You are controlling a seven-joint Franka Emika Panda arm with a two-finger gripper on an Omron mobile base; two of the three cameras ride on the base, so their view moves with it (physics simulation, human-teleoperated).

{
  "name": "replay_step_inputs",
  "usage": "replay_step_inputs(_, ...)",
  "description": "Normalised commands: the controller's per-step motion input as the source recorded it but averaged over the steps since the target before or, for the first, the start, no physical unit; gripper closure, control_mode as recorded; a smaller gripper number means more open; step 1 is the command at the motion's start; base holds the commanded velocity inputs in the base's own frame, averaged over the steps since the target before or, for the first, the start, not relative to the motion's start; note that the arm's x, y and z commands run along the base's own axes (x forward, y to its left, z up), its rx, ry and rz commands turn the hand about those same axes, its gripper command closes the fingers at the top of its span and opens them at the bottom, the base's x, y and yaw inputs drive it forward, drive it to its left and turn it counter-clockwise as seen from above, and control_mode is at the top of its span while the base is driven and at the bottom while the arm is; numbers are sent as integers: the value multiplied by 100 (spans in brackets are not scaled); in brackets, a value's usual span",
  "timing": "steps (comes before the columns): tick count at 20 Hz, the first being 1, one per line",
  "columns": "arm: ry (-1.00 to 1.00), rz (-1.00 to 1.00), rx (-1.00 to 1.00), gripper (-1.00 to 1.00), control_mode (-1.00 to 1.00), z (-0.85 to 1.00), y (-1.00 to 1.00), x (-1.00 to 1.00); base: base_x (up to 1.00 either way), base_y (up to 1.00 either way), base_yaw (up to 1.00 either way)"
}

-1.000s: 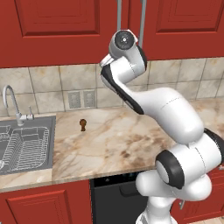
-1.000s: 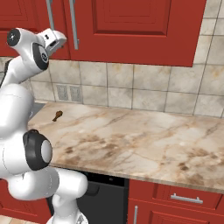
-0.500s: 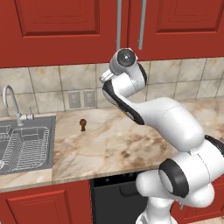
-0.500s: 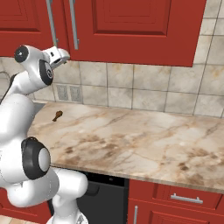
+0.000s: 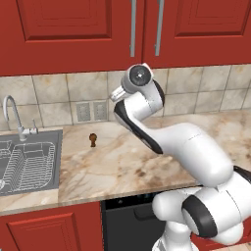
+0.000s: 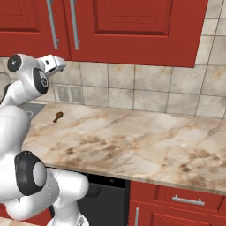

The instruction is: Close all open cabinet doors.

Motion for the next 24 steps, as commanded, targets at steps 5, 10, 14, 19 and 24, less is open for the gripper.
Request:
replay_step_inputs(5, 0, -4, 7, -100, -100, 27, 11, -76, 0, 0, 0)
replay_step_inputs(10, 0, -5, 10, -100, -100, 35, 4, -73, 0, 0, 0)
replay_step_inputs(14, 0, -2, 11, -100, -100, 30, 0, -80, 0, 0, 0)
replay_step_inputs(19, 0, 0, 10, -100, -100, 17, -1, -92, 0, 0, 0)
replay_step_inputs(24, 0, 0, 11, -100, -100, 4, -14, -99, 0, 0, 0)
